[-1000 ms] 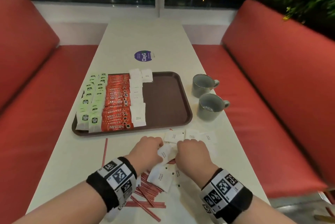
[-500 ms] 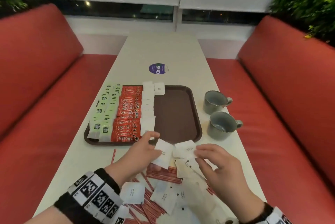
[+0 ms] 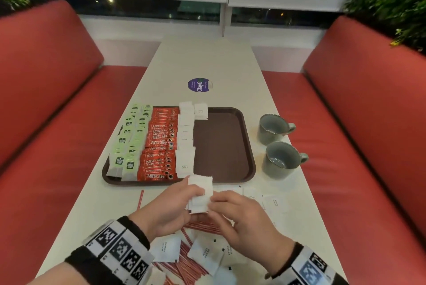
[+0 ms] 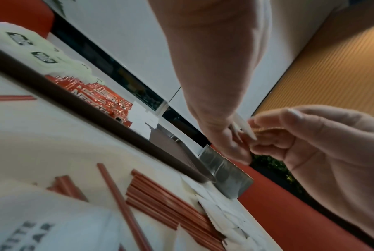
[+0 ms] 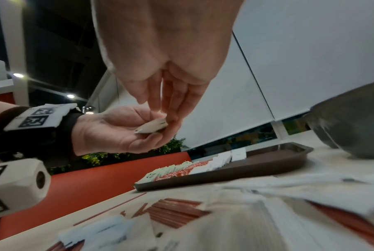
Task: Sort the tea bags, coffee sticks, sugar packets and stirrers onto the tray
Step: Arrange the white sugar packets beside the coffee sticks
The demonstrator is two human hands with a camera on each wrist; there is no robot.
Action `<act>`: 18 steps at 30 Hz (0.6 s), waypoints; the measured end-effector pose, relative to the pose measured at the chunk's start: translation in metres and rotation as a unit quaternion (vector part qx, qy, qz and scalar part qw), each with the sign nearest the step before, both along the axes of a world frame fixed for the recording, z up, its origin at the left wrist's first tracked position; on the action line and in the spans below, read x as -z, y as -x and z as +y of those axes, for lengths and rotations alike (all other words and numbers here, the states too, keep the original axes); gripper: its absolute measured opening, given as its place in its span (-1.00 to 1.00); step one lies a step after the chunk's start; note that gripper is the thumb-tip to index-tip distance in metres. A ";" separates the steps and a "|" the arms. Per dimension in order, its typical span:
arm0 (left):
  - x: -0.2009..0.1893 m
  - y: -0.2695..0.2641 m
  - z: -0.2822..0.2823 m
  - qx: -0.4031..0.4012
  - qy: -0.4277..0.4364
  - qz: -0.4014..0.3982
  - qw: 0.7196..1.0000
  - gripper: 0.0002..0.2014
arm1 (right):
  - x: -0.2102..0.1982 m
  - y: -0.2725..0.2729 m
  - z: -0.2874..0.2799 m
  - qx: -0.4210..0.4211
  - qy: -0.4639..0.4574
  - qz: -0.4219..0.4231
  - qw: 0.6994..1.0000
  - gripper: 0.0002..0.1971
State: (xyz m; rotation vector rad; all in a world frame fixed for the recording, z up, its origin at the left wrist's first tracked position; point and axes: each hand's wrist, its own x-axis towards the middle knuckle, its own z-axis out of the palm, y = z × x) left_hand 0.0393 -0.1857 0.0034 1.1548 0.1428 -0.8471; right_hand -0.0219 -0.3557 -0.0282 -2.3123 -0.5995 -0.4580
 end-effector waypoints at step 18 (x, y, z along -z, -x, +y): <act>0.011 -0.040 0.006 -0.108 -0.182 -0.183 0.960 -0.88 | -0.025 -0.092 0.037 0.105 -0.291 0.413 0.857 -0.90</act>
